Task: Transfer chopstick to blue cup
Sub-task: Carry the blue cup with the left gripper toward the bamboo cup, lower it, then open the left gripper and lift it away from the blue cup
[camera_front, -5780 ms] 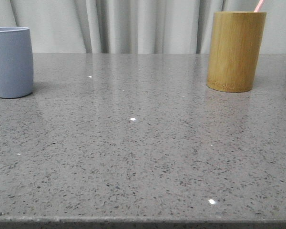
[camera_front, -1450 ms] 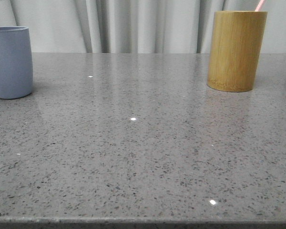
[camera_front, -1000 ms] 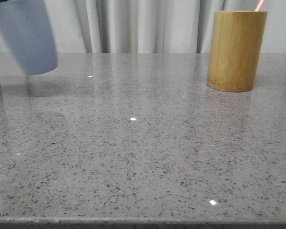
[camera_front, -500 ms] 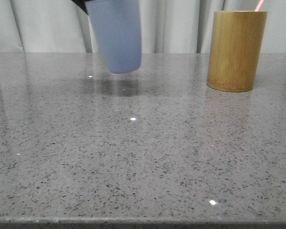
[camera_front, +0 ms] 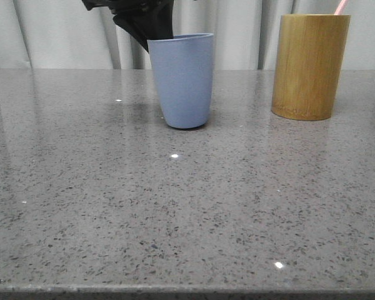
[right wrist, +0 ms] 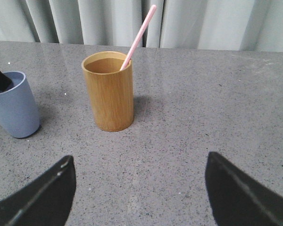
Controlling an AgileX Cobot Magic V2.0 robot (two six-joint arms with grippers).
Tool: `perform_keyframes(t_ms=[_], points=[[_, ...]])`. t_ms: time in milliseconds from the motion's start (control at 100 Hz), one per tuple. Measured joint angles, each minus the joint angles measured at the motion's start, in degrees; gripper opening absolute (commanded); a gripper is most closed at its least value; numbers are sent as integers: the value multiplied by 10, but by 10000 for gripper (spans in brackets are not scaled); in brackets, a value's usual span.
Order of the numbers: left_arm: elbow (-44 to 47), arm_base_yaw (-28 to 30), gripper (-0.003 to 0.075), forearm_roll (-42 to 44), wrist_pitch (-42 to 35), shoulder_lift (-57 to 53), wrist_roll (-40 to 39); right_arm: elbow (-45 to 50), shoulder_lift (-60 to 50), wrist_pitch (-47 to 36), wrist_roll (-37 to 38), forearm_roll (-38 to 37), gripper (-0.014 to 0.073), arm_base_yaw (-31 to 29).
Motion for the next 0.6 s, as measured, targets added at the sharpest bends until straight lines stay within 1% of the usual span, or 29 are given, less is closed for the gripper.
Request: perform_keyframes(t_ms=[170,210,240,280,320,350,390,510,560,600], points=[[0,0,-16,0,0,0,0,4,0,0,0,0,569,0],[0,0,-5,0,0,0,0,5,0,1,0,0,569,0],[0,0,19,0,0,0,0,6,0,3,0,0,569,0],[0,0,54,0,0,0,3,7,0,3,0,0,569,0],[0,0,118,0,0,0,5,7,0,3,0,0,569,0],[0,0,150,0,0,0,7,7,0,3,0,0,569,0],[0,0,230,0,2,1,9,7,0,3,0,0,569,0],[0,0,405,-1,8,4,13,7,0,3,0,0,569,0],[-1,0,454,-1,10,5,13,7,0,3,0,0,569,0],[-5,0,477,-1,14,6,14,7,0,3,0,0,569,0]])
